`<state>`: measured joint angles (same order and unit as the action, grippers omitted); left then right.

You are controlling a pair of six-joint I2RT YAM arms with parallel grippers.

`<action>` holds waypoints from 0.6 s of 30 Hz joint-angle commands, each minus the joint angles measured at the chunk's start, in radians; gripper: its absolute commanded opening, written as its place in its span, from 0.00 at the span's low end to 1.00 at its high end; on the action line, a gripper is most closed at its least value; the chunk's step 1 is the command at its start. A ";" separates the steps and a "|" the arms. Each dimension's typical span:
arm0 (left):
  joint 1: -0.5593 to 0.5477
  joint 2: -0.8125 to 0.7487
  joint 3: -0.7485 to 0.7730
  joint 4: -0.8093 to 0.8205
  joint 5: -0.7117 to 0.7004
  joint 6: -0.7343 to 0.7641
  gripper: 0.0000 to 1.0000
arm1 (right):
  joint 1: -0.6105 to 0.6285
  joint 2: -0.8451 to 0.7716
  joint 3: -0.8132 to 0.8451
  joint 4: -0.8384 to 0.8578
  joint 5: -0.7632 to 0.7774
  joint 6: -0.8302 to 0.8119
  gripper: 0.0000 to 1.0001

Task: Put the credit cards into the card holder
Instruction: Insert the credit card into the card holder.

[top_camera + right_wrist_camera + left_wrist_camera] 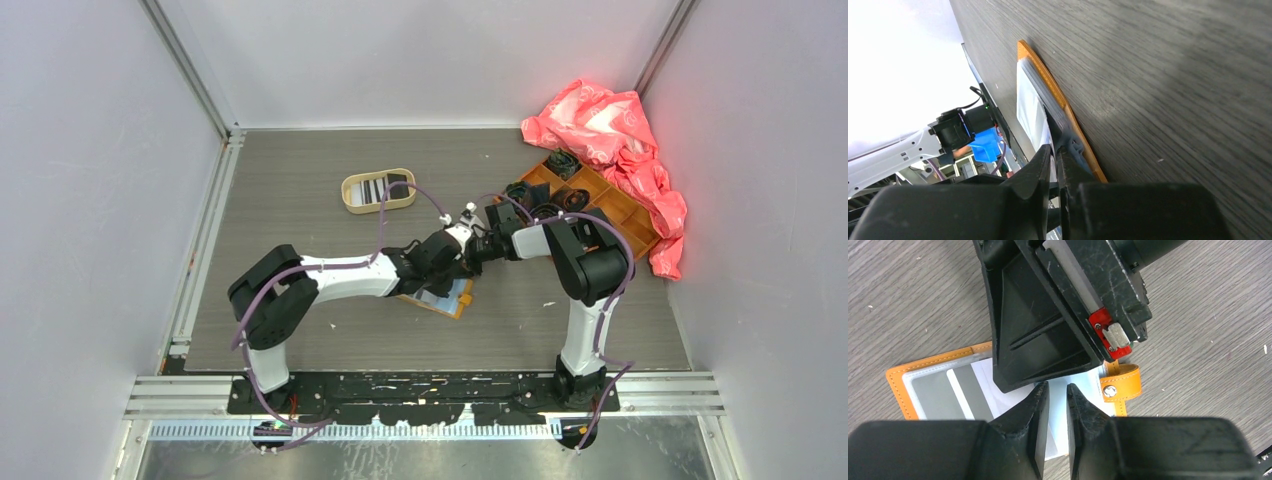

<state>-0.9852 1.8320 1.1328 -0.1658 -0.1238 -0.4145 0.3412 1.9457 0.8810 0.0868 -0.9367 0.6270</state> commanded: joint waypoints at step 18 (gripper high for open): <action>0.079 -0.087 -0.056 -0.024 -0.083 0.085 0.23 | -0.007 -0.019 0.051 -0.066 -0.026 -0.079 0.38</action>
<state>-0.9279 1.7966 1.0809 -0.1951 -0.1661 -0.3702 0.3439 1.9503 0.9020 0.0658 -0.9539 0.6048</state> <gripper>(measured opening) 0.225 0.351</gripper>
